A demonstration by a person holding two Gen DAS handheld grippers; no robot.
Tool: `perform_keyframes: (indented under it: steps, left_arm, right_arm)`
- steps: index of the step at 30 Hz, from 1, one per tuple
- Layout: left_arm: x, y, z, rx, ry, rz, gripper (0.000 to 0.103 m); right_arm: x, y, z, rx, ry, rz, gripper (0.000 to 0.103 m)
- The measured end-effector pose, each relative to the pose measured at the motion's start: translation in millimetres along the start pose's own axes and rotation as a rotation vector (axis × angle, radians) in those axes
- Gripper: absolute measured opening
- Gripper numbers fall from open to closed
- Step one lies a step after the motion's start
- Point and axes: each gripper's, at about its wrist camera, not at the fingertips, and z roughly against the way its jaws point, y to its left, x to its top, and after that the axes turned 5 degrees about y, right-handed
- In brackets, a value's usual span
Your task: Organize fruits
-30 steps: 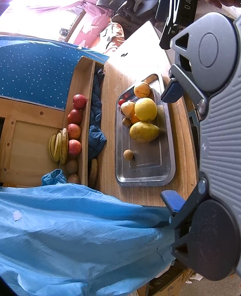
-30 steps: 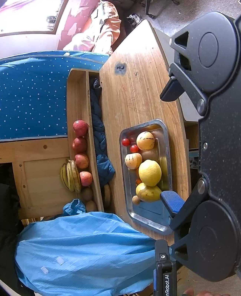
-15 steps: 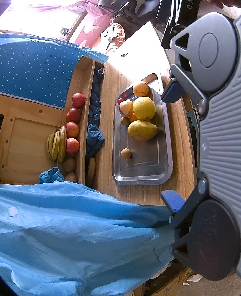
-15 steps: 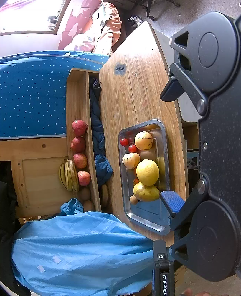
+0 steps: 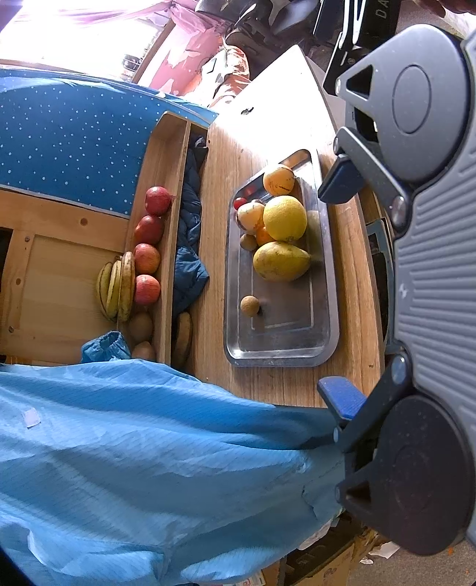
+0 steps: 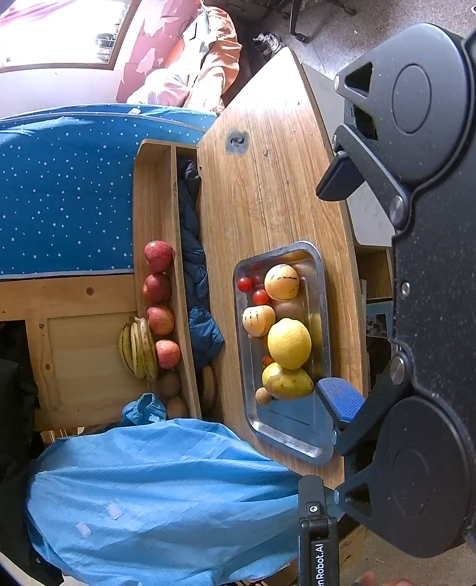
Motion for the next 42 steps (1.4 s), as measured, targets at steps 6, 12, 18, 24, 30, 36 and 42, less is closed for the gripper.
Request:
perform_keyframes:
  steps: [6, 12, 18, 24, 30, 36, 42]
  left_arm:
    - [0, -3, 3, 0.002, -0.004, -0.005, 0.102]
    - [-1, -5, 4, 0.008, -0.003, 0.000, 0.102]
    - [-1, -6, 4, 0.011, -0.001, -0.001, 0.102]
    - [-1, -9, 3, 0.015, 0.002, 0.000, 0.102]
    - [-1, -12, 2, 0.021, 0.006, 0.003, 0.102]
    - [-1, -13, 0, 0.027, 0.010, 0.008, 0.102]
    - [-1, -12, -2, 0.031, 0.014, 0.014, 0.102]
  right_arm:
    - [-2, -1, 1, 0.001, -0.001, -0.002, 0.102]
    - [-3, -2, 1, 0.006, 0.001, -0.001, 0.102]
    - [-3, -2, 1, 0.006, 0.003, -0.002, 0.102]
    - [-2, -6, -1, 0.012, 0.008, -0.001, 0.102]
    - [-1, -11, -2, 0.019, 0.011, -0.001, 0.102]
    - [0, -12, -5, 0.023, 0.014, 0.002, 0.102]
    - [0, -13, -7, 0.027, 0.018, 0.005, 0.102]
